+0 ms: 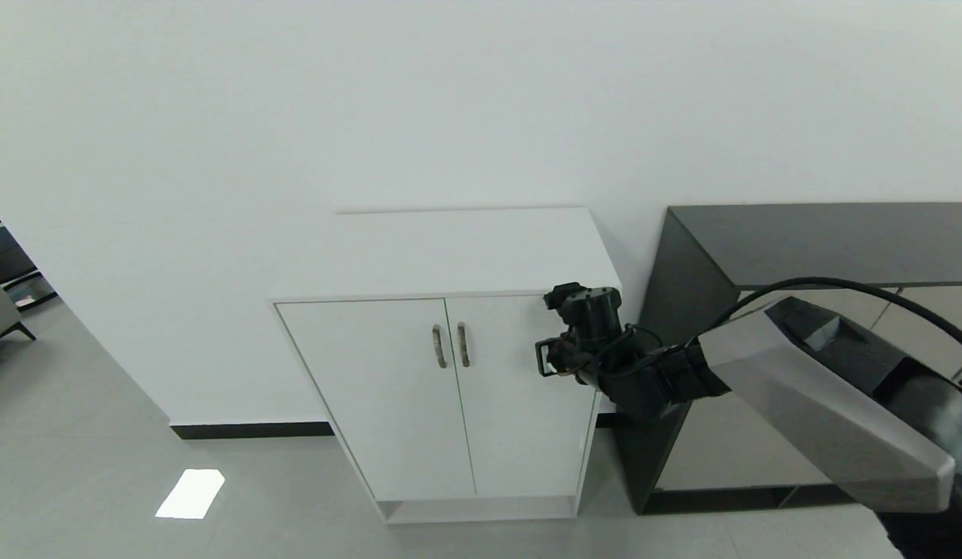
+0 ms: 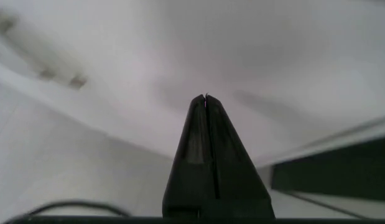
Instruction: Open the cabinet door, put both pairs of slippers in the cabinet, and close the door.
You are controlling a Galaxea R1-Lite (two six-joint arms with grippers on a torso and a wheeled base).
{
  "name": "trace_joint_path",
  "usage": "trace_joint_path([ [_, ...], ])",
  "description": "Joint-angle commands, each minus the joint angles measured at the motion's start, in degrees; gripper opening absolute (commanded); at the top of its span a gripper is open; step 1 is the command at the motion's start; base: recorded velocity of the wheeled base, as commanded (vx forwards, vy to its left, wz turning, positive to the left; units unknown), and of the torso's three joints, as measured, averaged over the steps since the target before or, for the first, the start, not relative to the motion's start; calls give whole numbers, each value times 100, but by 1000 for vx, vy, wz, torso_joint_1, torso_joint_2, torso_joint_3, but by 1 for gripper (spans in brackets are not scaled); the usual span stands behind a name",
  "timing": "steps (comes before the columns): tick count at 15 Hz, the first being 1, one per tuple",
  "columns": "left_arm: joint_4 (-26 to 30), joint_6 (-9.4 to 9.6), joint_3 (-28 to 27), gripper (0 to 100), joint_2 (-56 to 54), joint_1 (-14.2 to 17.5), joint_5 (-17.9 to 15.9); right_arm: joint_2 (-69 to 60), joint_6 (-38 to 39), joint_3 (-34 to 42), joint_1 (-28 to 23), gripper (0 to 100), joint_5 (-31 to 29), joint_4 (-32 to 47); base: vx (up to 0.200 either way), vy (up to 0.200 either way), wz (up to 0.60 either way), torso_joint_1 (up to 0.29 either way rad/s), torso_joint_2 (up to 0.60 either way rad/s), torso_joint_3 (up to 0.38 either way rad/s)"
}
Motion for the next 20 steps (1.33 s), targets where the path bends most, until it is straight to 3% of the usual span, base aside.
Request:
trace_joint_path([
  [1, 2, -8, 1, 0, 8, 0, 1, -1808, 82, 2106, 356, 0, -560, -192, 0, 0, 0, 0, 0, 0],
  [3, 2, -8, 1, 0, 8, 0, 1, -2686, 82, 3310, 321, 0, -1069, -192, 0, 0, 0, 0, 0, 0],
  [7, 2, -17, 1, 0, -1, 0, 1, -4673, 21, 5639, 119, 0, -1140, -165, 0, 0, 0, 0, 0, 0],
  [8, 2, -17, 1, 0, -1, 0, 1, -4673, 21, 5639, 119, 0, -1140, -165, 0, 0, 0, 0, 0, 0],
  [9, 2, -25, 1, 0, -1, 0, 1, -5648, -216, 6650, -268, 0, -1122, -174, 0, 0, 0, 0, 0, 0],
  [11, 2, -25, 1, 0, -1, 0, 9, -6650, -454, 7652, -786, 0, -1008, -192, 0, 0, 0, 0, 0, 0],
  [14, 2, -8, 1, 0, -1, 0, 9, -8241, -568, 9058, -936, 0, -278, -156, 0, 0, 0, 0, 0, 0],
  [18, 2, 1, 1, 0, -1, 0, 9, -10597, -1157, 9023, -909, 0, 3, 2243, 0, 0, 0, 0, 0, 0],
  [20, 2, 10, 1, 0, -1, 0, 9, -10878, -1148, 9032, -1006, 0, 179, 2436, 0, 0, 0, 0, 0, 0],
])
